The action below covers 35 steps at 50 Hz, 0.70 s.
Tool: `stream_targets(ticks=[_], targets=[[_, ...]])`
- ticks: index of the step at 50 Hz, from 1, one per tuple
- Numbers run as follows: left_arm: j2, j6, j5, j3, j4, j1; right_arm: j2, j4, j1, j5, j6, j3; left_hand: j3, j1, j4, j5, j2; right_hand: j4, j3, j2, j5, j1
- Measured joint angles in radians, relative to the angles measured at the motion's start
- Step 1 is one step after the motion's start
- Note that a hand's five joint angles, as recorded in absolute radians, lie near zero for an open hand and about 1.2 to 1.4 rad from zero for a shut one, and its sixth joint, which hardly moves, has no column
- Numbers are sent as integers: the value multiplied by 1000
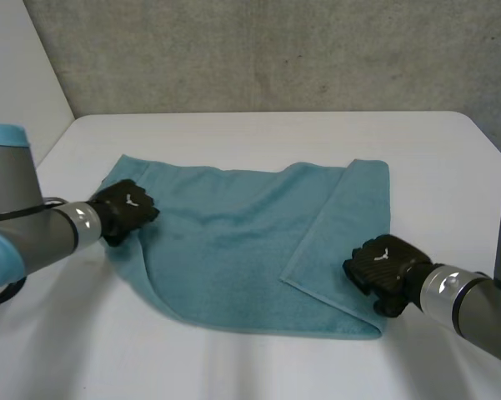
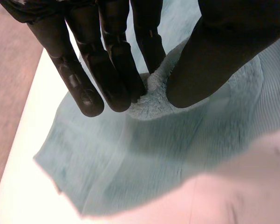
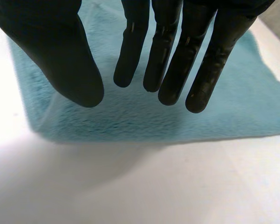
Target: Fold the laundry
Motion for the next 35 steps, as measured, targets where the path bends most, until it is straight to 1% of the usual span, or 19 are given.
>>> stream_targets(ticks=[2,3,4,6,7,8,10,12,13,15,17,18,19,21,24,27,29,30,35], targets=[[31,-2,-27,-30,13,19,-9,-8,-8,1,25,-12,1,0,0,0,1,-76,-74,-76,-76,-65],[31,-2,-27,-30,13,19,-9,-8,-8,1,25,-12,1,0,0,0,1,-76,-74,-76,-76,-65],[64,-4,-47,-66,23,37,-18,-10,-13,1,49,-26,3,0,0,0,2,-95,-92,-97,-96,-80],[105,-6,-60,-118,30,60,-30,-7,-17,0,77,-47,3,0,0,0,2,-206,-198,-203,-214,-173],[105,-6,-60,-118,30,60,-30,-7,-17,0,77,-47,3,0,0,0,2,-206,-198,-203,-214,-173],[140,-7,-66,-168,34,79,-41,2,-20,-3,101,-76,3,0,0,0,3,-270,-260,-263,-282,-226],[168,-7,-68,-210,37,94,-45,9,-20,-6,109,-93,4,0,0,0,3,-284,-272,-273,-298,-237],[217,-7,-68,-296,42,119,-49,31,-18,-20,110,-146,5,0,0,0,4,-329,-326,-328,-348,-277],[217,-7,-68,-296,42,119,-49,31,-18,-20,110,-146,5,0,0,0,4,-329,-326,-328,-348,-277],[255,-8,-68,-373,49,138,-45,55,-14,-41,91,-187,6,0,0,0,5,-343,-337,-343,-363,-284],[255,-8,-68,-373,49,138,-45,55,-14,-41,91,-187,6,0,0,0,5,-343,-337,-343,-363,-284],[281,-8,-66,-429,55,152,-34,75,-10,-62,69,-217,6,0,0,0,6,-344,-338,-343,-364,-284],[296,-8,-66,-462,59,162,16,127,6,-117,-1,-284,6,0,1,0,6,-394,-386,-394,-412,-329],[306,-9,-65,-487,62,170,54,159,21,-146,-44,-320,6,0,1,0,6,-415,-407,-417,-434,-347],[318,-10,-63,-523,69,182,149,235,69,-197,-145,-398,6,0,1,0,6,-433,-423,-431,-454,-356],[321,-12,-63,-536,71,185,205,279,108,-214,-206,-445,6,0,1,0,6,-433,-423,-431,-456,-356],[321,-12,-63,-536,71,185,205,279,108,-214,-206,-445,6,0,1,0,6,-433,-423,-431,-456,-356],[322,-18,-63,-541,73,187,265,311,152,-221,-264,-496,6,0,1,0,6,-433,-423,-431,-458,-356],[324,-36,-62,-537,80,185,319,314,179,-220,-293,-533,6,0,1,0,6,-433,-423,-431,-457,-356]])
